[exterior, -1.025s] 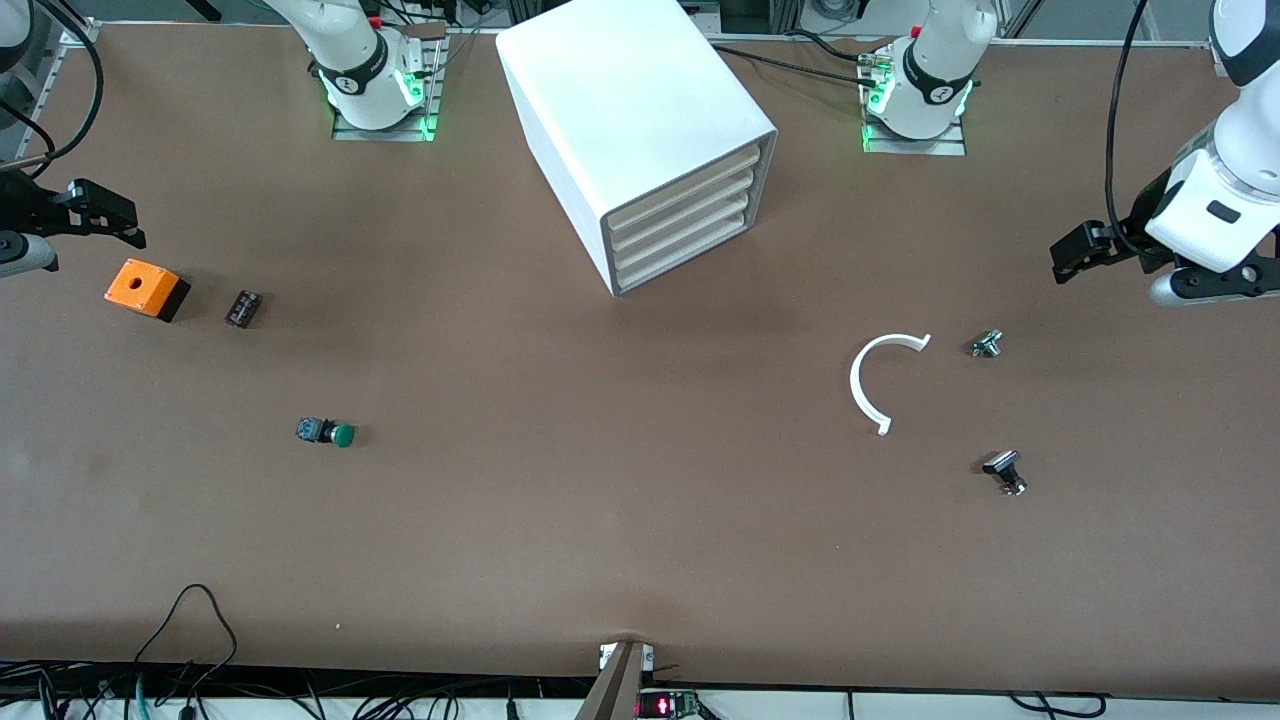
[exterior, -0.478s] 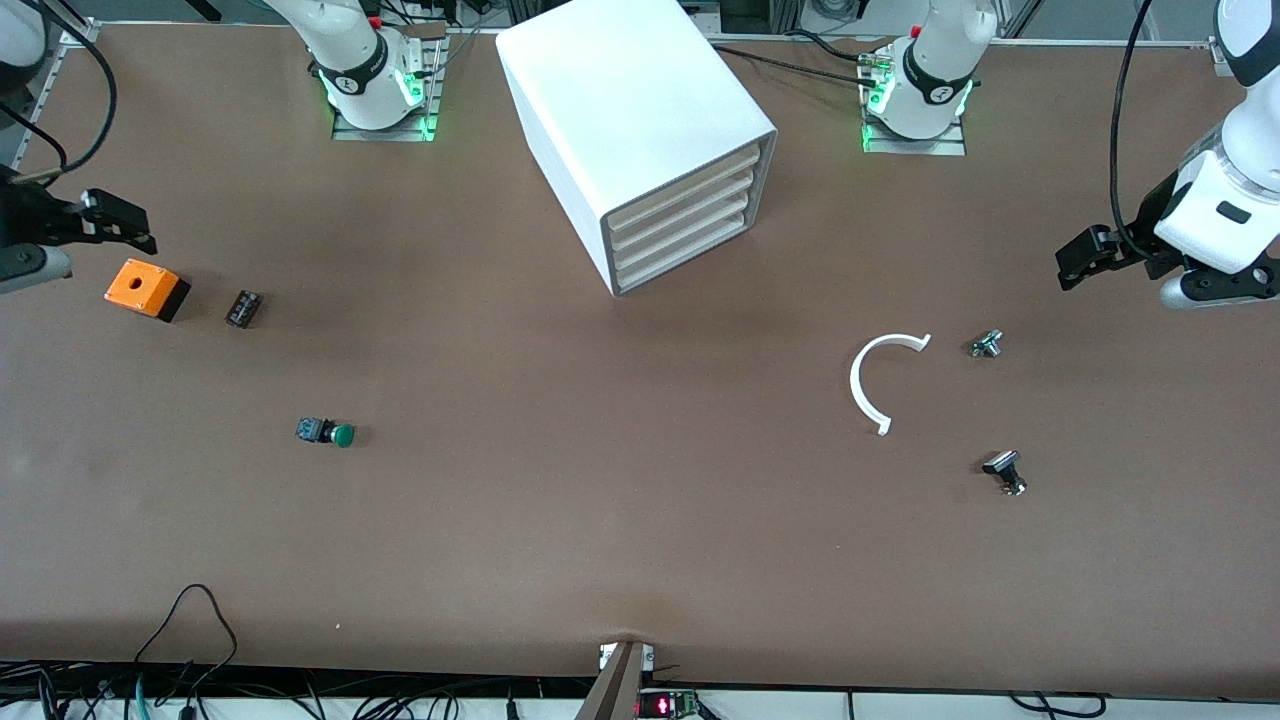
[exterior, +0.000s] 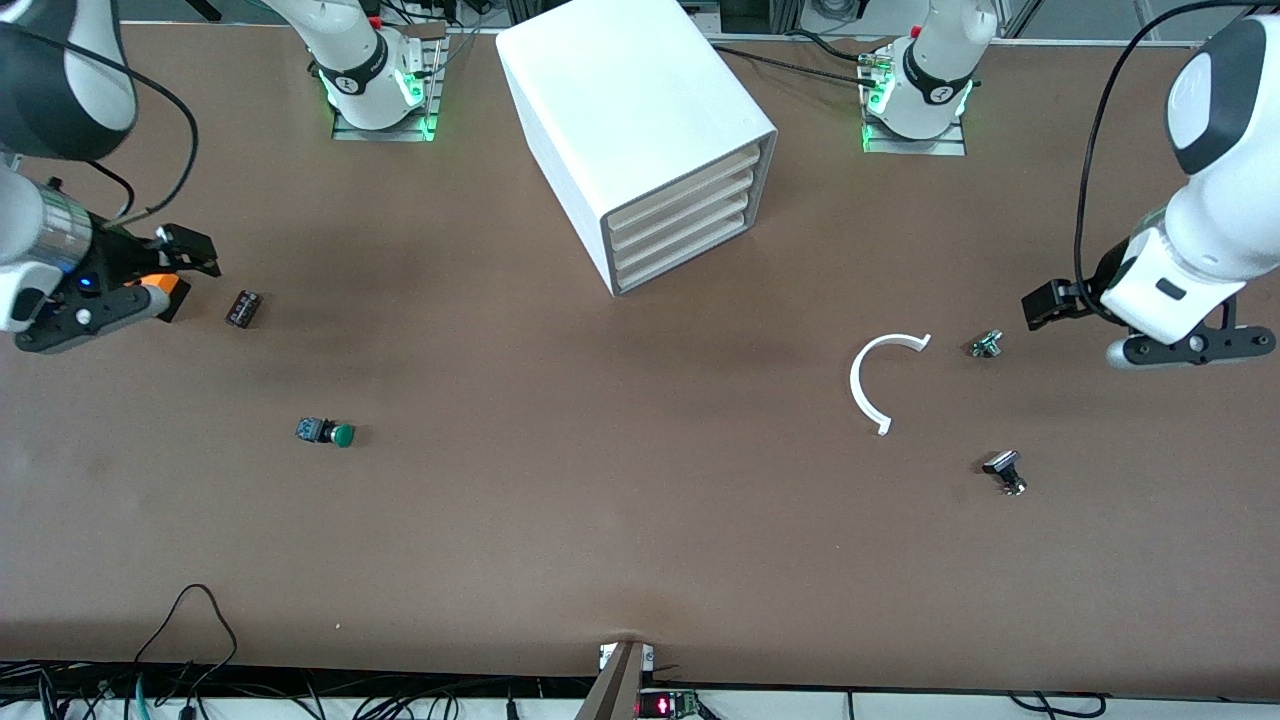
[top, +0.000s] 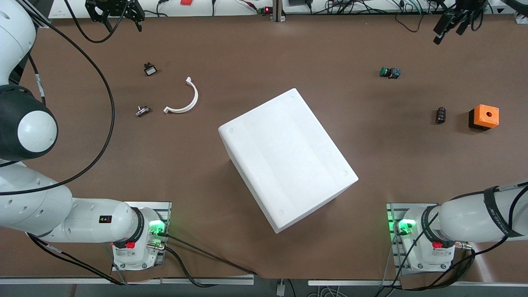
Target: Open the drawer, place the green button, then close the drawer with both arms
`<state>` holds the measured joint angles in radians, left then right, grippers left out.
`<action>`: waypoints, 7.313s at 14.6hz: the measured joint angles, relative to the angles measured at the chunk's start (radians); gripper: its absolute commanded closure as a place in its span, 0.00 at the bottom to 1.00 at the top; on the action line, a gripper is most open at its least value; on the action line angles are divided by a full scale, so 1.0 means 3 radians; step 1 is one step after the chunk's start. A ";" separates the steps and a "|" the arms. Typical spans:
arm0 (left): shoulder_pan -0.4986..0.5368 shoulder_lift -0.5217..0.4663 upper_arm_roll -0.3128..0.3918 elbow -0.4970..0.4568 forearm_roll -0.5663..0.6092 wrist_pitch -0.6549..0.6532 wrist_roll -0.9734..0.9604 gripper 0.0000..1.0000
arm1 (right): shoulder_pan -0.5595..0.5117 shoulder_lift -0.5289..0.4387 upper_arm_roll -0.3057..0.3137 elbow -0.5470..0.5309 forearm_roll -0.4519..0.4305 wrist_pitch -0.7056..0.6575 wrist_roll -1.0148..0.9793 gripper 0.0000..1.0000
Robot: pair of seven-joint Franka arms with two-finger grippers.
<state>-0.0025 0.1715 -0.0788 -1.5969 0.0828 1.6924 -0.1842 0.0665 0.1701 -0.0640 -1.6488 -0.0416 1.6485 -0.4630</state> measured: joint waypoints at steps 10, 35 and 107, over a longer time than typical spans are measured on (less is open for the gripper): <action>-0.0006 0.0031 -0.0042 0.0024 0.0000 -0.0192 0.0006 0.00 | -0.0221 0.0946 -0.0051 -0.0008 0.0150 0.0983 -0.2011 0.00; -0.0748 0.1628 -0.0449 -0.0553 -0.3382 0.0524 0.1546 0.01 | -0.0194 0.1921 0.0085 0.0002 0.0348 0.2324 -0.3543 0.40; -0.0077 -0.0710 0.0289 -0.0706 -0.0130 0.0272 0.1393 0.00 | 0.2922 0.2353 0.0120 0.1767 0.0209 0.1271 -0.0919 0.80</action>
<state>-0.0257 -0.0415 0.0078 -1.8088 0.0439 1.7740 0.2337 0.9430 0.8761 -0.0279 -1.1187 0.0211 2.0299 -0.7388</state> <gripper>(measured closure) 0.000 0.586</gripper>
